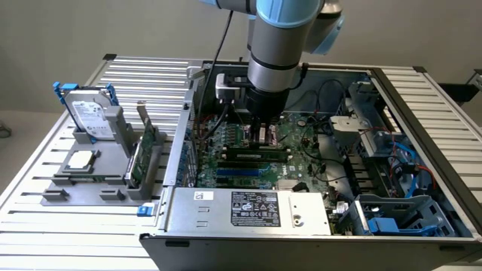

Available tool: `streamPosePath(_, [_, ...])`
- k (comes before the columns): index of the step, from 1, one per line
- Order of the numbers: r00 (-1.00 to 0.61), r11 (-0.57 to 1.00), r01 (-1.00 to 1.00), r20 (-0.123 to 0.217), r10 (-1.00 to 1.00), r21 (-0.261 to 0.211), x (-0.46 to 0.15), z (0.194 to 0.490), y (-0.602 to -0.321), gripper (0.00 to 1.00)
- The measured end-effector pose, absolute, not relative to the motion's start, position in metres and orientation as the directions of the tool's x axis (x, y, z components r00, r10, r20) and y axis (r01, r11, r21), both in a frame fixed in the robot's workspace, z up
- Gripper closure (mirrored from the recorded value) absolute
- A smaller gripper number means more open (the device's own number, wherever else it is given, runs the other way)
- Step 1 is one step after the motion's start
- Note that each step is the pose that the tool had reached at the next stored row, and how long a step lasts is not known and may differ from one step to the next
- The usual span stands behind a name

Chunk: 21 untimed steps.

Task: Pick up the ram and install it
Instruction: 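Press down the ram until it locks into place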

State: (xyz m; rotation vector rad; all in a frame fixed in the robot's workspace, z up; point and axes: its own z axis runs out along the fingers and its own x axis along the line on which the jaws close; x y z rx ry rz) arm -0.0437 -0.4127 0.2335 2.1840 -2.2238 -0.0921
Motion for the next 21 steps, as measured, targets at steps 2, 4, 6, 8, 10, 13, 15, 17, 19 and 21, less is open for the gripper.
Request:
streamPosePath(2, [-0.019, 0.017, -0.998, -0.024, -1.0, 0.059, -0.044, 0.233, -0.413, 0.89])
streamPosePath(4, [-0.019, 0.017, -0.998, -0.024, -1.0, 0.059, -0.044, 0.232, -0.413, 0.89])
streamPosePath(6, [-0.019, 0.017, -0.998, -0.025, -1.0, 0.059, -0.044, 0.231, -0.413, 0.89])
streamPosePath(8, [-0.019, 0.017, -0.998, -0.024, -1.0, 0.059, -0.044, 0.23, -0.413, 0.89])
streamPosePath(10, [-0.019, 0.017, -0.998, -0.024, -1.0, 0.059, -0.044, 0.228, -0.413, 0.89])
streamPosePath(13, [-0.019, 0.017, -0.998, -0.024, -1.0, 0.059, -0.044, 0.226, -0.413, 0.89])
streamPosePath(15, [-0.019, 0.017, -0.998, -0.024, -1.0, 0.059, -0.044, 0.225, -0.413, 0.89])
streamPosePath(17, [-0.019, 0.017, -0.998, -0.024, -1.0, 0.06, -0.044, 0.225, -0.413, 0.89])
streamPosePath(19, [-0.019, 0.017, -0.998, -0.026, -0.999, 0.063, -0.044, 0.23, -0.413, 0.89])
streamPosePath(21, [-0.019, 0.017, -0.998, -0.025, -1.0, 0.065, -0.044, 0.239, -0.413, 0.89])
